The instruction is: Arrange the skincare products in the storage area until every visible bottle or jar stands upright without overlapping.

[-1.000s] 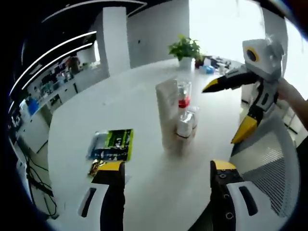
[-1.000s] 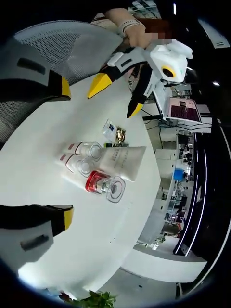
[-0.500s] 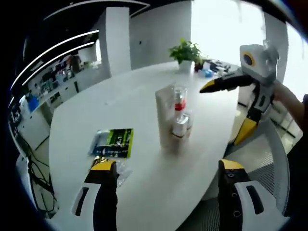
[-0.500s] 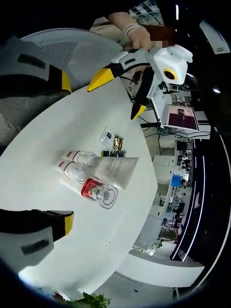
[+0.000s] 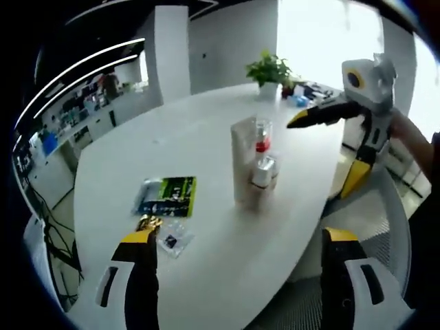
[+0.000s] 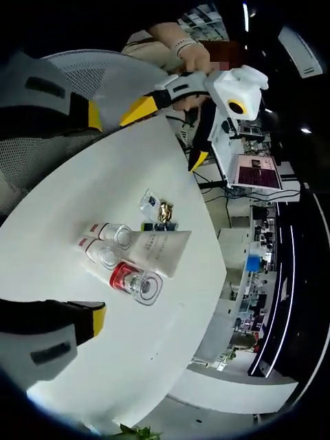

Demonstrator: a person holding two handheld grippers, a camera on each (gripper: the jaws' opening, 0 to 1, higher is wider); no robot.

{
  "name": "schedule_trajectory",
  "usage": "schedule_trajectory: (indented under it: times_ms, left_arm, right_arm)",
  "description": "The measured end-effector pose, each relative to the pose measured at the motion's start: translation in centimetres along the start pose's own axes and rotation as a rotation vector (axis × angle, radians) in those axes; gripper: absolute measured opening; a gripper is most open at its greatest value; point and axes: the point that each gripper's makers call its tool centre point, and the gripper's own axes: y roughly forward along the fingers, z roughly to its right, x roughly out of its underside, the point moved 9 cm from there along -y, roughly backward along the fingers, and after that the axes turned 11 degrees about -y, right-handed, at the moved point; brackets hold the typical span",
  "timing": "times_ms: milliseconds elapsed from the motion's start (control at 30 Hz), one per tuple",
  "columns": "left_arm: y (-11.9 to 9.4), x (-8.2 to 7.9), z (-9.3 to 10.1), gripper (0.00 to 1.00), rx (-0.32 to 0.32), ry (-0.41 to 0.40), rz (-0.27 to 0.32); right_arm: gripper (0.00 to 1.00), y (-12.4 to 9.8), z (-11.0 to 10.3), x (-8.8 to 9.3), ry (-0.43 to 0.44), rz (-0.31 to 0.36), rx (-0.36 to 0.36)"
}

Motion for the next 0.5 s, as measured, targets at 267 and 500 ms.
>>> schedule_trajectory:
  times_ms: [267, 500]
  left_arm:
    - [0.2, -0.8, -1.3, 0.97, 0.035, 0.029, 0.006]
    - [0.1, -2.1, -3.5, 0.97, 0.053, 0.057, 0.012]
  right_arm:
    - [1.00, 0.3, 0.6, -0.4, 0.004, -0.013, -0.002]
    - [1.00, 0.0, 1.7, -2.3, 0.014, 0.000, -0.002]
